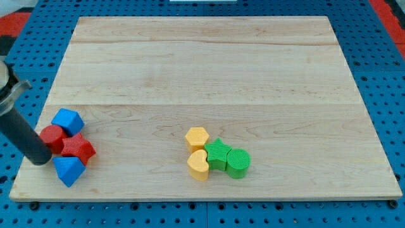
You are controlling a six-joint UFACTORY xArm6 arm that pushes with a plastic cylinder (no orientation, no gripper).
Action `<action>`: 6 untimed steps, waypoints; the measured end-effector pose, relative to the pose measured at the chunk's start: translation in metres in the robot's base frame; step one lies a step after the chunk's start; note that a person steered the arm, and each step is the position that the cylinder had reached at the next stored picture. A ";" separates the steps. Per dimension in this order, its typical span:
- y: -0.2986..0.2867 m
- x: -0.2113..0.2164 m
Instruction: Move red circle and blue cube diagonally upwards
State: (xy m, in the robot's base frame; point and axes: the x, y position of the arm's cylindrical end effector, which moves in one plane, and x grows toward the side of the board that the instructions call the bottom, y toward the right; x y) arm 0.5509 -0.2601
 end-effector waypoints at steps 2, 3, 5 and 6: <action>0.004 -0.055; 0.008 -0.103; 0.039 -0.103; 0.044 -0.113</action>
